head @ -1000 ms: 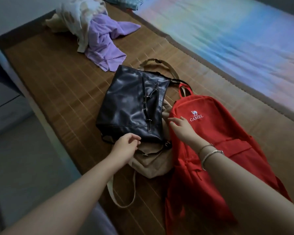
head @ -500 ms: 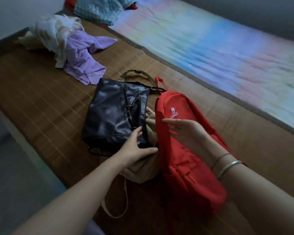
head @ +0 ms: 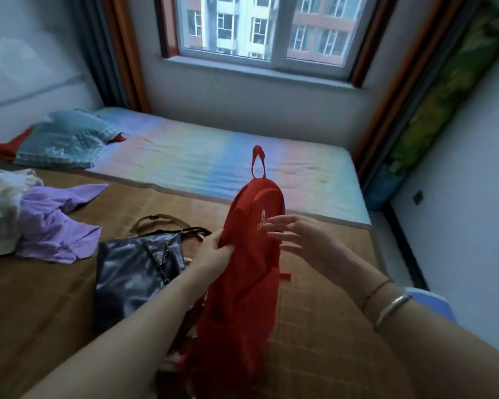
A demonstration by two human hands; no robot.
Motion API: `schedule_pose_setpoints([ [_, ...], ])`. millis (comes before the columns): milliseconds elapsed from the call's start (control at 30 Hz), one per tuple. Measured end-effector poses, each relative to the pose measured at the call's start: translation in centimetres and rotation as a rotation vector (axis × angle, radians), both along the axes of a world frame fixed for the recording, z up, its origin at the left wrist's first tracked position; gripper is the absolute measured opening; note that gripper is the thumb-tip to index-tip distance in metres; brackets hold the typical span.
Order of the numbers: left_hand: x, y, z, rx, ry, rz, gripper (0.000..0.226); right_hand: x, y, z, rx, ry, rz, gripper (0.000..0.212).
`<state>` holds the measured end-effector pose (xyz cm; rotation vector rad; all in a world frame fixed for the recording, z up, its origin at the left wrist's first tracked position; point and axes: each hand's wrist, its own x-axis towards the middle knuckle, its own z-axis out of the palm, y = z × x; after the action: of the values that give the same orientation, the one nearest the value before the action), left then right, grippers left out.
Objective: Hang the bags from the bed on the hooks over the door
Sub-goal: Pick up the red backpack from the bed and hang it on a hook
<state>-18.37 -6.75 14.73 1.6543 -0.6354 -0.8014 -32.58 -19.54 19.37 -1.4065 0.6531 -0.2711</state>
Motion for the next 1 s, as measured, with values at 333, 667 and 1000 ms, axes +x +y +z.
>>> schedule_pose_setpoints([
  [333, -8.6, -2.1, 10.9, -0.164, -0.158, -0.430, 0.049, -17.3, 3.8, 6.0, -0.475, 0.123, -1.047, 0.019],
  [667, -31.1, -3.7, 16.3, -0.319, -0.104, -0.727, 0.047, -44.0, 13.0, 8.7, -0.373, 0.254, -1.127, 0.042],
  [1000, -62.2, 0.7, 17.4, -0.347, 0.024, -1.000, 0.040, -67.6, 29.5, 10.3, -0.043, -0.371, -1.275, 0.034],
])
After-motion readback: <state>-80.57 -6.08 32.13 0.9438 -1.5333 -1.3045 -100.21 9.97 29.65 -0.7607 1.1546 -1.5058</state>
